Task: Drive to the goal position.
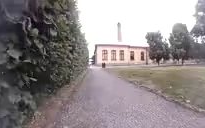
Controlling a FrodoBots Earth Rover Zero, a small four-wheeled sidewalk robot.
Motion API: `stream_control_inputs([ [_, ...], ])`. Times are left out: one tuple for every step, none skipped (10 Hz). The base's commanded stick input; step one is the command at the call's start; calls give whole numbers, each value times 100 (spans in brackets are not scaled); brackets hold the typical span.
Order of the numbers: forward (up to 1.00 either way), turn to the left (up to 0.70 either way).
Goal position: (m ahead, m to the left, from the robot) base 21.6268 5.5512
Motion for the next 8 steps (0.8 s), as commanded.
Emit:
stream_control_inputs([
  [85,1],
  [85,1],
  [85,1],
  [85,1],
  [85,1],
  [85,1],
  [85,1],
  [85,1],
])
